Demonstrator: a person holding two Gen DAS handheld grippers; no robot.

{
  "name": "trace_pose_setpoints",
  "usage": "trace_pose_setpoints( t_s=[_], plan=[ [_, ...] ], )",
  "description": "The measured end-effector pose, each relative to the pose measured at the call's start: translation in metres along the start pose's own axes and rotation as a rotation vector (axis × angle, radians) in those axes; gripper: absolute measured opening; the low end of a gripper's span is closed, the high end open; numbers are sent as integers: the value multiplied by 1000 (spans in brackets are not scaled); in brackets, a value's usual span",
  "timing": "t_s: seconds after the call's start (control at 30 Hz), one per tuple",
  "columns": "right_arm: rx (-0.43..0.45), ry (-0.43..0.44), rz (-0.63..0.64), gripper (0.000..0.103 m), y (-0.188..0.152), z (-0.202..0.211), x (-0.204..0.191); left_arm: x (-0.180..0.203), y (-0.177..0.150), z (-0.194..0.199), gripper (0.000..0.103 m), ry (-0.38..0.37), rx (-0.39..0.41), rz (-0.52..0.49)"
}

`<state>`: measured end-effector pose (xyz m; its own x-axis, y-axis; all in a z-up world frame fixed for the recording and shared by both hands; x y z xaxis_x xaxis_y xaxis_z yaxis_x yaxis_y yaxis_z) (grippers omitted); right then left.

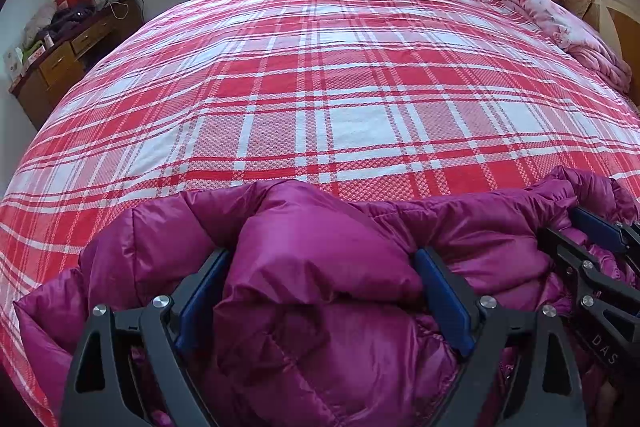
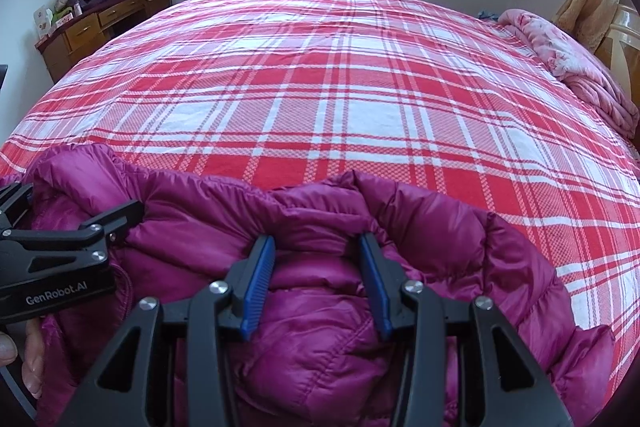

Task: Fold large clothes

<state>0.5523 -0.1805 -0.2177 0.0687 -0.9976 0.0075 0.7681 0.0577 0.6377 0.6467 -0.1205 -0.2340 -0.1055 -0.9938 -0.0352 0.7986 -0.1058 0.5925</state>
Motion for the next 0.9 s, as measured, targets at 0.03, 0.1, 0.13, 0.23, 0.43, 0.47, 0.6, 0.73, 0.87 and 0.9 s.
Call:
trace_pose_setpoints(
  t_s=[0.03, 0.1, 0.13, 0.23, 0.43, 0.47, 0.6, 0.73, 0.87, 0.9],
  plan=[
    [0, -2, 1, 47, 0, 0, 0, 0, 0, 0, 93, 1, 0, 0],
    [-1, -4, 3, 47, 0, 0, -1, 0, 0, 0, 93, 1, 0, -1],
    [-1, -8, 5, 47, 0, -1, -1, 0, 0, 0, 93, 1, 0, -1],
    [-3, -16, 10, 47, 0, -1, -2, 0, 0, 0, 93, 1, 0, -1],
    [-3, -17, 11, 47, 0, -1, -2, 0, 0, 0, 93, 0, 0, -1],
    [-3, -17, 11, 47, 0, -1, -3, 0, 0, 0, 93, 0, 0, -1],
    [-3, -18, 12, 47, 0, -1, -3, 0, 0, 0, 93, 1, 0, -2],
    [-5, -16, 11, 47, 0, -2, -4, 0, 0, 0, 93, 1, 0, -2],
    [-1, 9, 14, 48, 5, 1, -1, -1, 3, 0, 94, 1, -16, -3],
    [7, 37, 11, 51, 7, 6, 1, -5, 5, 4, 94, -5, -24, 11]
  ],
)
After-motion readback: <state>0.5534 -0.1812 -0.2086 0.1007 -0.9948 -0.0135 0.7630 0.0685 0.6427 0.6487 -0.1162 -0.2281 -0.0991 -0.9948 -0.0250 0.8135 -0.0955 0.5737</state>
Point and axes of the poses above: each gripper's, at about its wrist camera, not at the fingertips, and z roughly against the way its jaws point, x to its right, y to its top, the point moved 7 cm from there along -z, roughly the way its jaws point
